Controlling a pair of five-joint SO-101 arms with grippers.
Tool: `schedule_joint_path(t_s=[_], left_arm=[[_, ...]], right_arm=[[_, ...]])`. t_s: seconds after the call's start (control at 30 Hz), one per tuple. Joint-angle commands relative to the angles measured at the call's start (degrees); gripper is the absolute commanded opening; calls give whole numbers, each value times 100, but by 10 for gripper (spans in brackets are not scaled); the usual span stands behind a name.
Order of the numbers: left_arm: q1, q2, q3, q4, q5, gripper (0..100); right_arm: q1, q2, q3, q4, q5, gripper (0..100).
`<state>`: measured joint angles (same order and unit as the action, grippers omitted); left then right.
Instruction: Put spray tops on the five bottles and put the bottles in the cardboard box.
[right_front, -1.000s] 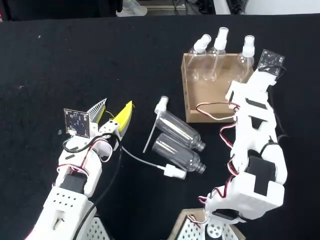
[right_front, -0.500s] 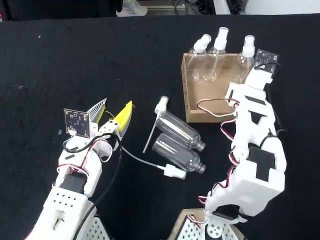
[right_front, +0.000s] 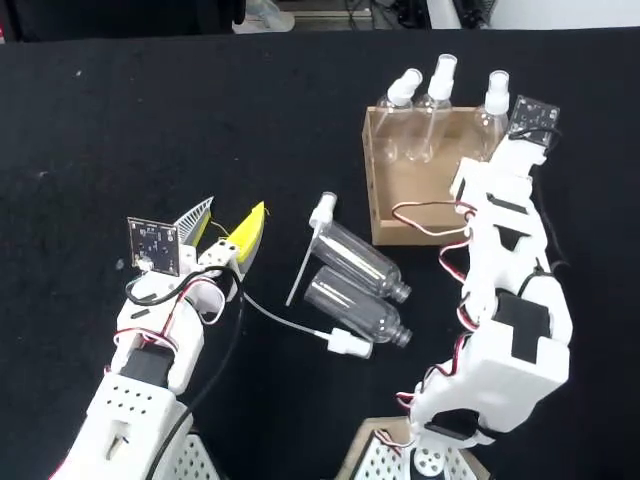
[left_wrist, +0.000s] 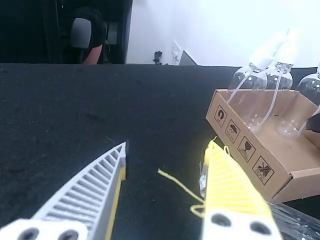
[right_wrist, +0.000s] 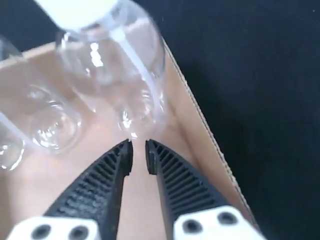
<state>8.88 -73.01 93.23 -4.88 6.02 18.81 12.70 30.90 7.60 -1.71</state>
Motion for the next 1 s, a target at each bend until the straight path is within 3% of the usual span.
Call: schedule_joint_path(t_s=[0.0, 0.7, 0.97], left_arm=[[22, -97, -84, -114, -44, 245], [13, -105, -84, -132, -44, 245], [13, -105, -84, -132, -44, 245]], right_arm=[[-185, -136, -22, -176, 44, 11], [-220, 242, -119, -695, 44, 10], [-308, 488, -57, -1433, 44, 11]])
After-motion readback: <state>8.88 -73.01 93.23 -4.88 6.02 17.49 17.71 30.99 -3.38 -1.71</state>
